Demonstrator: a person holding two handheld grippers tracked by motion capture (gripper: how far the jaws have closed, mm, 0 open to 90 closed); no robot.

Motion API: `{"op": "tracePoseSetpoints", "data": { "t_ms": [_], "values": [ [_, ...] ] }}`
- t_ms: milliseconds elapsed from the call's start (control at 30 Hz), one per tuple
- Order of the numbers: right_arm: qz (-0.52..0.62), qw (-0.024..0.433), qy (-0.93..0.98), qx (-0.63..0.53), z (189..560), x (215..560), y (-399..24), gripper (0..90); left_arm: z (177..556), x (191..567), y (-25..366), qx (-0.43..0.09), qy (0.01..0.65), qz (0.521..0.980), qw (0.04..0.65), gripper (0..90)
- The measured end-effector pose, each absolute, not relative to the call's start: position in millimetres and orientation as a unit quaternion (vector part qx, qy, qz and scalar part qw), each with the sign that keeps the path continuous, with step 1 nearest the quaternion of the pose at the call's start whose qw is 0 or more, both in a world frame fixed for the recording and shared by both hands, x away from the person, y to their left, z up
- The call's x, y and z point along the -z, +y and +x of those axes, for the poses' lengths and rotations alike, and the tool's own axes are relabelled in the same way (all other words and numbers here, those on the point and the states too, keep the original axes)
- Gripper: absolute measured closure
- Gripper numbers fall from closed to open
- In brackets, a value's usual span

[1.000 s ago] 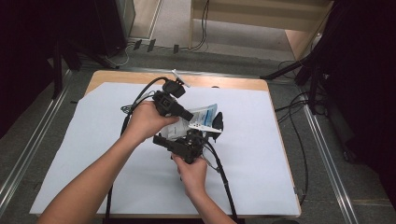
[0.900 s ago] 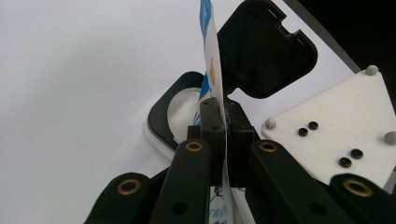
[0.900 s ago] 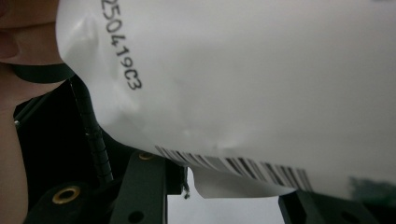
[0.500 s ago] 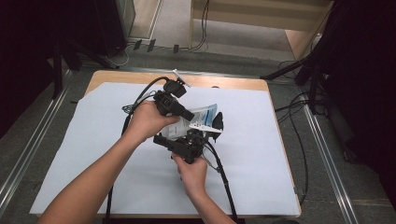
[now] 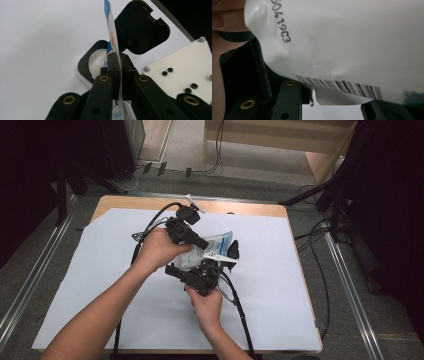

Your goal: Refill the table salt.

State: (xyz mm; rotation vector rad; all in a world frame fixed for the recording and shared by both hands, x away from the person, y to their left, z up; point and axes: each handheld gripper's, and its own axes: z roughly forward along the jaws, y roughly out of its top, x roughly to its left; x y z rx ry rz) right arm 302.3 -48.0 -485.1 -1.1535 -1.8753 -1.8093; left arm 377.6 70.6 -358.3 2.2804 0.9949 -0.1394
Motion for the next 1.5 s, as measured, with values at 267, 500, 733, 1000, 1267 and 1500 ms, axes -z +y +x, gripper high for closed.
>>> {"op": "tracePoseSetpoints", "data": {
  "t_ms": [267,500,733,1000,1267,1500],
  "values": [
    [-0.399,0.143,-0.651,0.630,302.2,485.8,-49.2,65.1,379.1,359.1,69.7,0.056,0.380,0.867,0.319,89.8],
    [-0.399,0.144,-0.651,0.629,301.6,486.4,-50.9,65.3,379.6,358.9,67.9,0.056,0.376,0.869,0.315,89.8],
    [-0.400,0.144,-0.650,0.629,301.9,487.1,-51.0,65.8,380.0,359.0,67.4,0.057,0.378,0.869,0.314,89.8],
    [-0.400,0.145,-0.651,0.629,301.9,487.0,-51.4,66.1,380.1,358.3,66.3,0.056,0.376,0.871,0.312,89.8],
    [-0.400,0.144,-0.650,0.630,302.0,487.3,-51.7,66.3,380.2,358.2,65.6,0.055,0.375,0.871,0.312,89.7],
    [-0.402,0.147,-0.649,0.629,301.7,487.4,-51.2,66.5,380.2,358.1,65.5,0.055,0.375,0.872,0.311,89.8]
  ]
}}
